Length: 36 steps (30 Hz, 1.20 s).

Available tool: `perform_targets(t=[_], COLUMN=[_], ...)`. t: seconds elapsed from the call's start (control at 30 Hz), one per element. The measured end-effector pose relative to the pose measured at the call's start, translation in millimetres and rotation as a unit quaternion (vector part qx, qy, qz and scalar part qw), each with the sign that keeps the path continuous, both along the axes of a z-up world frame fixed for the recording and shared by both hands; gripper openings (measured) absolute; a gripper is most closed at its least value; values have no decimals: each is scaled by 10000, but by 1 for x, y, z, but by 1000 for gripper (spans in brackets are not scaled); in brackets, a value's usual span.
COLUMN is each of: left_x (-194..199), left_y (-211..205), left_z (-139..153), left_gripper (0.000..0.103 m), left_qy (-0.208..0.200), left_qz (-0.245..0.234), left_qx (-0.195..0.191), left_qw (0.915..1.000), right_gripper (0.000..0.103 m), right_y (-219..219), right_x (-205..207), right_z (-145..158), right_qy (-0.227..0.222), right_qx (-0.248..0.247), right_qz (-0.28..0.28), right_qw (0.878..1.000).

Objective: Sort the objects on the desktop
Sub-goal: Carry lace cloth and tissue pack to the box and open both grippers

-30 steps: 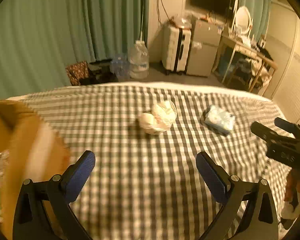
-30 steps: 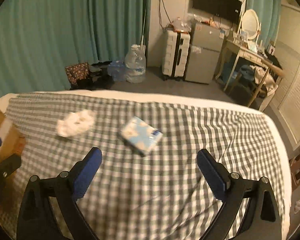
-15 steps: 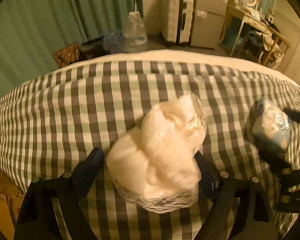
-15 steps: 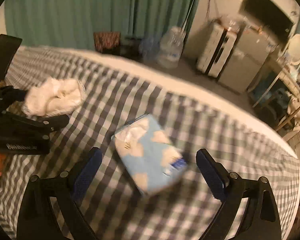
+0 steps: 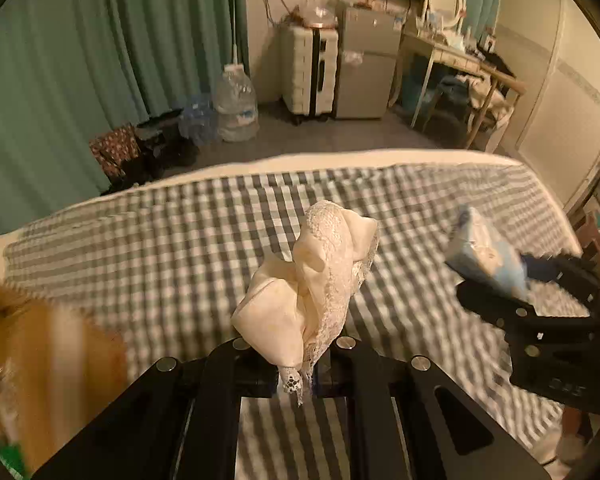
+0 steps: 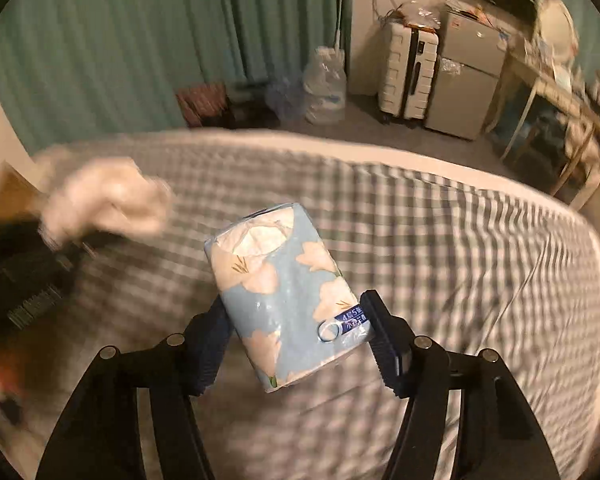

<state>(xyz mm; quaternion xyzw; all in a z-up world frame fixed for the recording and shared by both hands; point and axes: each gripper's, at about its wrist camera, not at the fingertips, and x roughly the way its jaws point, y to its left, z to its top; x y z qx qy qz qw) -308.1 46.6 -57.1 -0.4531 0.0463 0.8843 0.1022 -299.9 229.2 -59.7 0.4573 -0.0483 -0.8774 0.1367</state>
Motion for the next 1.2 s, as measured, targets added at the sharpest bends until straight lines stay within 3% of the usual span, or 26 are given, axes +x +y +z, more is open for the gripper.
perform_targets(t=[0.1, 0.17, 0.33, 0.4, 0.47, 0.57, 0.7, 0.83, 0.97, 1.0, 1.03, 1.07, 1.1, 1.13, 1.2], left_x=[37, 61, 117, 137, 155, 171, 177, 171, 157, 158, 161, 161, 162, 165, 173], left_y=[-20, -41, -114, -144, -170, -213, -248, -265, -269, -270, -274, -275, -278, -280, -286], left_z=[39, 61, 98, 103, 99, 83, 55, 31, 20, 18, 18, 16, 14, 15, 18], left_gripper=[10, 10, 10, 10, 10, 10, 10, 10, 12, 16, 34, 48, 76, 89, 92], left_qy=[42, 114, 414, 541, 511, 353, 212, 106, 221, 278, 295, 286, 290, 359, 556], left_qz=[27, 102, 514, 677, 798, 1085, 1398, 1389, 1317, 1248, 1175, 1081, 1115, 1214, 1283], left_qx=[133, 166, 44, -201, -268, 29, 114, 230, 296, 388, 463, 512, 420, 344, 355], left_qw=[9999, 9997, 9978, 9960, 9951, 9935, 9899, 9900, 9906, 9910, 9916, 9924, 9925, 9914, 9895], right_gripper=[63, 63, 63, 63, 63, 63, 63, 63, 65, 66, 69, 84, 93, 98, 99], right_y=[-14, -38, -110, -137, -164, -200, -238, -272, -293, -296, -297, -294, -293, -291, -290], right_x=[37, 63, 111, 127, 140, 155, 158, 154, 137, 130, 126, 121, 117, 116, 114], right_z=[37, 61, 95, 99, 100, 98, 90, 82, 67, 63, 60, 59, 61, 65, 72], right_qy=[43, 188, 176, 57, -61, -163, -351, -382, -468, -502, -525, -491, -362, -168, -2], right_qx=[-1016, -1373, -1820, -1952, -2045, -1972, -1760, -1211, -1025, -1061, -1171, -1259, -1269, -1249, -1263], right_qz=[53, 185, 689, 853, 1043, 1243, 1270, 1257, 1087, 1019, 974, 918, 738, 521, 428], right_qw=[9948, 9902, 9807, 9770, 9733, 9723, 9755, 9839, 9877, 9878, 9869, 9866, 9885, 9907, 9911])
